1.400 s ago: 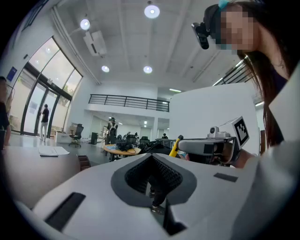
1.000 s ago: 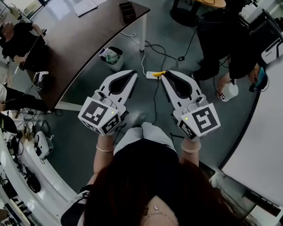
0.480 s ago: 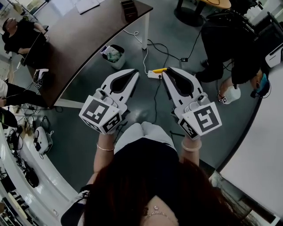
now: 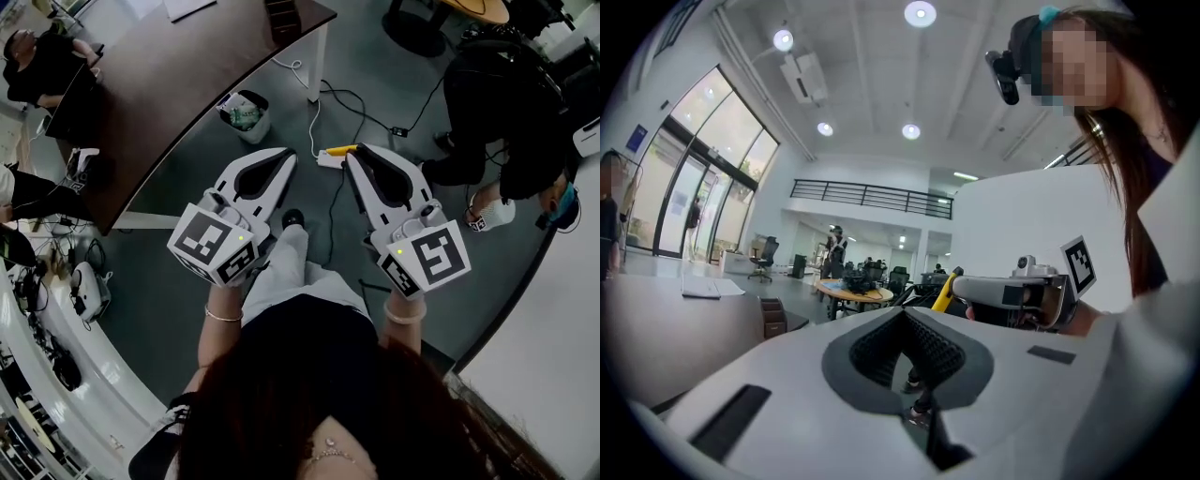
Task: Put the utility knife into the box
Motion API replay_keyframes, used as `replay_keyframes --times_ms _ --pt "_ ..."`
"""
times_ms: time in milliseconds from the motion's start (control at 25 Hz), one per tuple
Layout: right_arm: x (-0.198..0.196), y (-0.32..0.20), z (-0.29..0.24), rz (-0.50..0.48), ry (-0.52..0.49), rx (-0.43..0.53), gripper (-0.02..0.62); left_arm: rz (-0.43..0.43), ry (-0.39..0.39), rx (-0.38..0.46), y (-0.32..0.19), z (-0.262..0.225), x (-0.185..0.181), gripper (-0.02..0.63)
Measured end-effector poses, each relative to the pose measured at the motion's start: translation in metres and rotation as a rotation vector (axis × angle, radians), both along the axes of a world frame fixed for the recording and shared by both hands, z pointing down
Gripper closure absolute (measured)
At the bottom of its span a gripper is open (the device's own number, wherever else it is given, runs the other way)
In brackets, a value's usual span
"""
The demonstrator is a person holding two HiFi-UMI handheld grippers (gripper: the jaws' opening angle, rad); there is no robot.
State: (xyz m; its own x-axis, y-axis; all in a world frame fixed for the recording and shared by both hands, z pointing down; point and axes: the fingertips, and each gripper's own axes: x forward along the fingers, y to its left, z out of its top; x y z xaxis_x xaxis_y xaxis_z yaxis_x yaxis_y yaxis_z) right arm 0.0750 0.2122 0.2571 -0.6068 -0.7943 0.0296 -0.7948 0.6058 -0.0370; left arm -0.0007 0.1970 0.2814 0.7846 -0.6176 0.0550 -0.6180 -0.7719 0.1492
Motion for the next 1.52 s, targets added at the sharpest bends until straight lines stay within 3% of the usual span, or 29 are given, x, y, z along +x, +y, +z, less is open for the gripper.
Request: replay_keyframes --times_ms 520,1000,1520 --pt "-0.016 -0.155 -0.012 0.006 0.033 0.012 0.546 0.038 0.018 0.014 -0.154 -0.009 -0.007 0.609" --pt "-0.007 -0.240 -0.005 0.030 0.041 -0.021 0.545 0.064 0.032 -0.018 -0.242 0.000 0.003 0.609" --pt "0.005 -0.405 -0.006 -0.084 0.014 -0.003 0.546 -0.047 0.017 -0.016 -0.395 0.005 0.017 0.609"
